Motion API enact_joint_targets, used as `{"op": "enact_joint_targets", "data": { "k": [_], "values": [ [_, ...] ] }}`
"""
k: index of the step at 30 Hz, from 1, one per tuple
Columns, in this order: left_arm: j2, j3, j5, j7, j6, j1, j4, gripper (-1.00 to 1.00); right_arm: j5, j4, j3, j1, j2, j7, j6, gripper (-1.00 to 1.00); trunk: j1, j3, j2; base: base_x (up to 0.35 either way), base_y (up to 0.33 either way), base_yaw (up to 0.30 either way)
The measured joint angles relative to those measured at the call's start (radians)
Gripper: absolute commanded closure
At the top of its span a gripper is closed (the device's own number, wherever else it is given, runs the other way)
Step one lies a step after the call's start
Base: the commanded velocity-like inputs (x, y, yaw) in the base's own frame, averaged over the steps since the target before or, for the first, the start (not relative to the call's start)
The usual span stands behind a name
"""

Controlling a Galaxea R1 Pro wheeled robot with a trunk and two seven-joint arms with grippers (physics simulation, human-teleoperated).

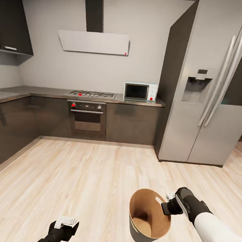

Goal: Put the three can of soda from the living room inside the tash can in the kitchen.

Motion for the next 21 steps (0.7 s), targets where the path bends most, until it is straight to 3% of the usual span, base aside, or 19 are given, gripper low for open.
{"op": "enact_joint_targets", "data": {
  "k": [21],
  "values": [
    [0.0, 0.002, 0.0, 0.0, 0.0, 0.0, 0.0, -1.0, 0.0, 0.0, -0.002, 0.0, 0.0, 0.0, 0.0, 1.0, 0.0, 0.0, 0.0, -0.161, 0.301, -0.246]
  ]
}}
